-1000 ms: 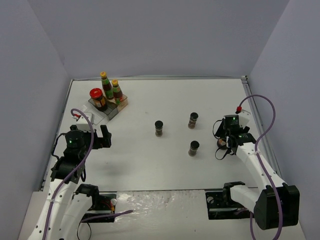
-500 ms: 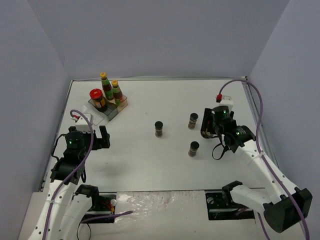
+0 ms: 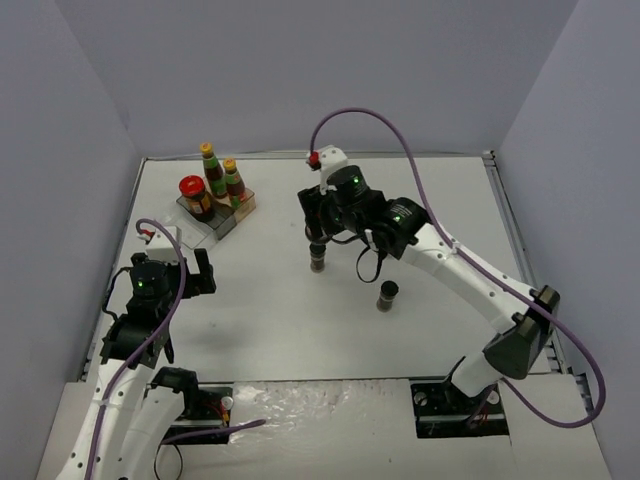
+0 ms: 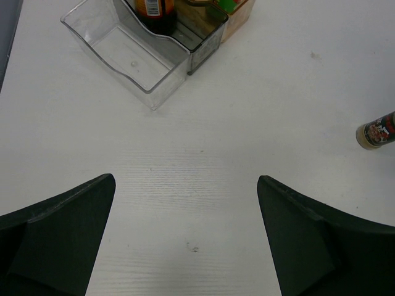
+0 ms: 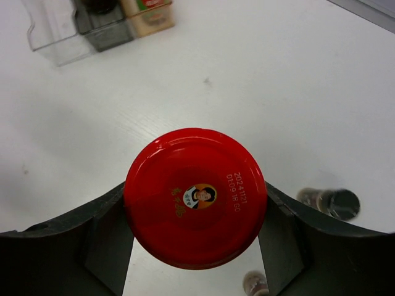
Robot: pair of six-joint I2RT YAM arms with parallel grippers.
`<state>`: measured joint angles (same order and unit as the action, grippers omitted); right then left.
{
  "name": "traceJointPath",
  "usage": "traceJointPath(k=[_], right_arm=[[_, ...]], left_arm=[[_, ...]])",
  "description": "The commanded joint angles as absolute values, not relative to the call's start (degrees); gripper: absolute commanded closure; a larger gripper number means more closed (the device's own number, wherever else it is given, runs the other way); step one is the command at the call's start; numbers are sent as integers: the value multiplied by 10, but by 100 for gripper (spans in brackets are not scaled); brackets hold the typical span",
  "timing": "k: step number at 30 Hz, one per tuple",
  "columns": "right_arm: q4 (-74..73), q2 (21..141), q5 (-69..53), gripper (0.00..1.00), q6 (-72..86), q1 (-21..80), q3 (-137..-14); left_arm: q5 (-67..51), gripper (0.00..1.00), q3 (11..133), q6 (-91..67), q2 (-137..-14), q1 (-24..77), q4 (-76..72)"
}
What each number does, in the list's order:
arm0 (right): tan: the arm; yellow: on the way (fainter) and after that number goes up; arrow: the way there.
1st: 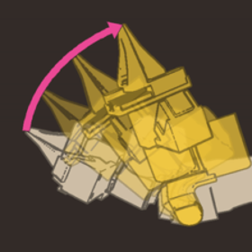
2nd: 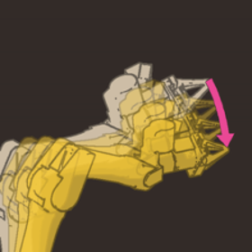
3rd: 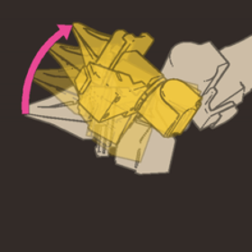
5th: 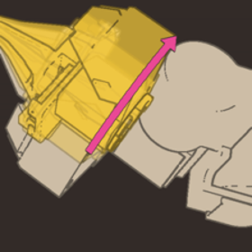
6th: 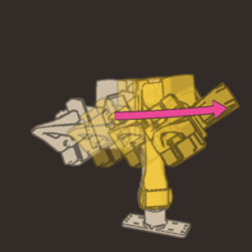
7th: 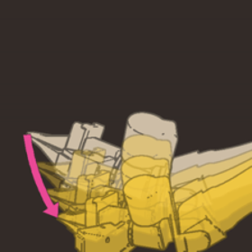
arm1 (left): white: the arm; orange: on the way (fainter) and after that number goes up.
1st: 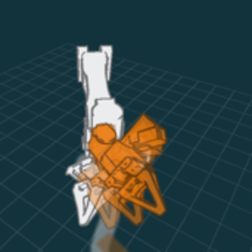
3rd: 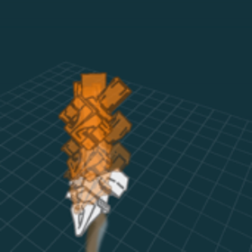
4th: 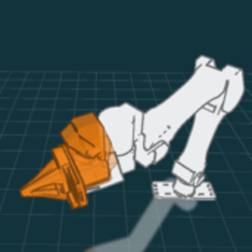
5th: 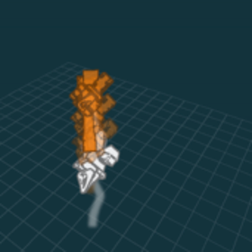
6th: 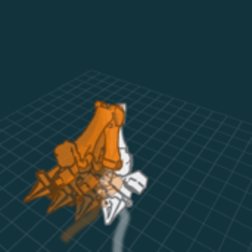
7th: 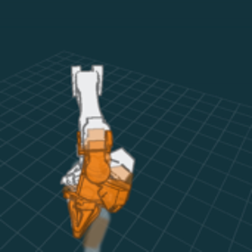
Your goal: Organize the condiment bottles
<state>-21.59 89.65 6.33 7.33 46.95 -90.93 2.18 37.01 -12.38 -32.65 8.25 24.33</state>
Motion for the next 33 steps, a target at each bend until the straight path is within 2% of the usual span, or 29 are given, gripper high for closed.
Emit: traceJointPath(k=[1,12,26,27,28,30,32,33], right_arm=[[-121,982,-34,100,-1,476,-1020],[-83,1155,-125,100,-63,486,-1085],[62,1161,-174,100,-79,487,-967],[63,1161,-173,95,-79,487,-965],[66,1160,-170,81,-80,486,-960],[68,1157,-167,67,-80,486,-953],[67,1150,-165,39,-81,486,-947],[67,1145,-166,35,-81,486,-945]], left_arm=[[62,3,390,-129,-329,83,228],[84,3,392,-127,-339,83,232],[62,3,390,-123,-345,83,224],[59,3,390,-123,-345,83,223],[49,3,388,-122,-345,83,221],[41,3,388,-122,-346,84,219],[29,3,388,-123,-348,84,217],[23,3,387,-124,-348,84,216]])
